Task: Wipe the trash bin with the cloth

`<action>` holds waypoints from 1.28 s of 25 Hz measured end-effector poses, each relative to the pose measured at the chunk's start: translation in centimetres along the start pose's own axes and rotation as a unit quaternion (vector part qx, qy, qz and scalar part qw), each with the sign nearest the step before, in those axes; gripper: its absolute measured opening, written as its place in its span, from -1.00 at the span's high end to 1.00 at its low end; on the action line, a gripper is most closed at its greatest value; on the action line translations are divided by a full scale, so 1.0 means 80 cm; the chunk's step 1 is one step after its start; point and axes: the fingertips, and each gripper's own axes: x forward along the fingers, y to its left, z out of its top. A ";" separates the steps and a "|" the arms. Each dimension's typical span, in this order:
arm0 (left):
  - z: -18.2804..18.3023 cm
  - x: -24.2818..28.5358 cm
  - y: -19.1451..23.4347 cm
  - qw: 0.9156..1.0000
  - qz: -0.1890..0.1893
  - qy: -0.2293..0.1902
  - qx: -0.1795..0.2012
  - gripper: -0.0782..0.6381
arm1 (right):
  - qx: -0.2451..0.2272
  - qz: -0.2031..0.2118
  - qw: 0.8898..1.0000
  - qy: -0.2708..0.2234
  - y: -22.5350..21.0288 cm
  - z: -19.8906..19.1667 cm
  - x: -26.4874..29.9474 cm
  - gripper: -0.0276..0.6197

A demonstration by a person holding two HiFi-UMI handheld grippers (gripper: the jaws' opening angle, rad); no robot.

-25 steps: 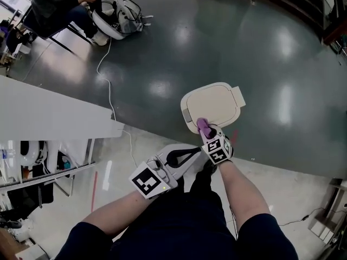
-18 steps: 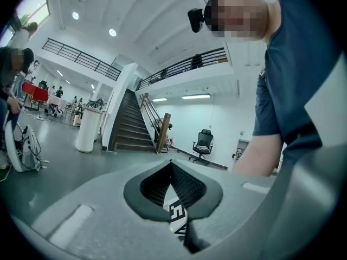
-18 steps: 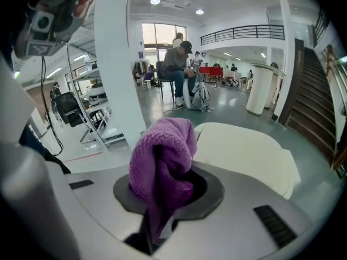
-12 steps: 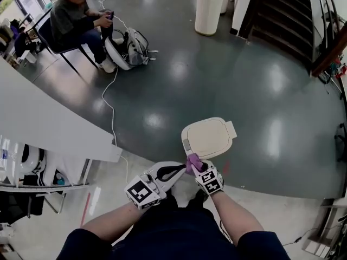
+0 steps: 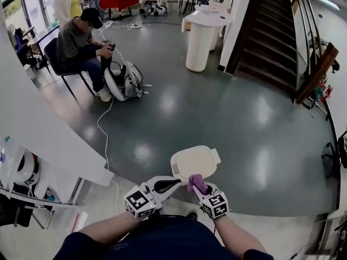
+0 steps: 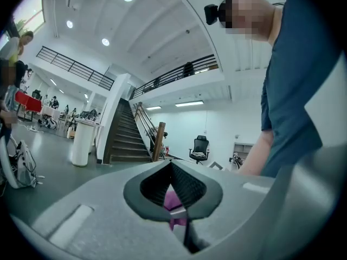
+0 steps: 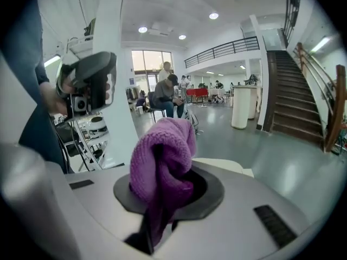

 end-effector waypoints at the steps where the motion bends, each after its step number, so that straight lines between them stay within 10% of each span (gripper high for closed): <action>1: 0.001 0.003 -0.006 1.000 -0.007 -0.001 0.001 0.79 | 0.003 -0.001 1.000 -0.011 0.001 0.010 -0.012 0.68; 18: 0.003 0.027 -0.075 0.998 -0.069 0.008 0.012 0.79 | 0.027 0.021 0.986 -0.160 0.051 0.133 -0.126 0.68; 32: -0.002 0.037 -0.092 0.996 -0.085 0.011 0.028 0.79 | 0.014 0.007 0.985 -0.173 0.048 0.126 -0.138 0.68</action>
